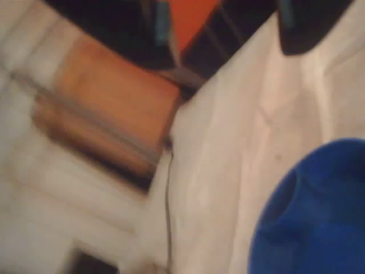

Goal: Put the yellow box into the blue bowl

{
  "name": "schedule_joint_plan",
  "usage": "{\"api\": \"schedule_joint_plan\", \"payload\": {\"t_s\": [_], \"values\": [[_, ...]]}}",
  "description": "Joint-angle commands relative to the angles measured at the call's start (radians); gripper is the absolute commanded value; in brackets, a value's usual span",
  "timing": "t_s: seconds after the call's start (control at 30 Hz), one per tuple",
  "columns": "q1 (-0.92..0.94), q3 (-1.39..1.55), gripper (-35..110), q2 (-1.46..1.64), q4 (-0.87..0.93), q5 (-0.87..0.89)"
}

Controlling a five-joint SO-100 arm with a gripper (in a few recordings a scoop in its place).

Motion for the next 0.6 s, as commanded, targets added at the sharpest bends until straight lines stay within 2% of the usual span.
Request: {"api": "schedule_joint_plan", "payload": {"t_s": [0.0,0.27,0.4,0.57], "values": [[0.006,-0.19,9,-0.236,-0.009,-0.127],[0.018,-0.397,9,-0.474,0.071,-0.549],[0.02,-0.457,9,-0.512,0.141,-0.836],[0.037,-0.494,9,-0.509,0.19,-1.293]]}}
